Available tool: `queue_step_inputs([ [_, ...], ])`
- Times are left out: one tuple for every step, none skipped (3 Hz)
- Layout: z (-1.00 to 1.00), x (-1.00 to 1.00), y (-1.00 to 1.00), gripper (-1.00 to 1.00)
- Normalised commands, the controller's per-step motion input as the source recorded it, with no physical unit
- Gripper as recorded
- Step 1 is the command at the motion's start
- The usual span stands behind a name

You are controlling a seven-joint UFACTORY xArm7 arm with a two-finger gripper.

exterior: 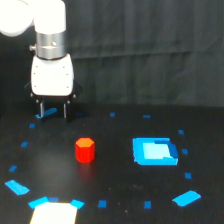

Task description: Pick up the red object from the table

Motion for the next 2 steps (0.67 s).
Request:
queue_step_inputs([
  [-1.0,0.63,-1.0,-0.02],
  [-0.98,1.0,-1.0,0.33],
])
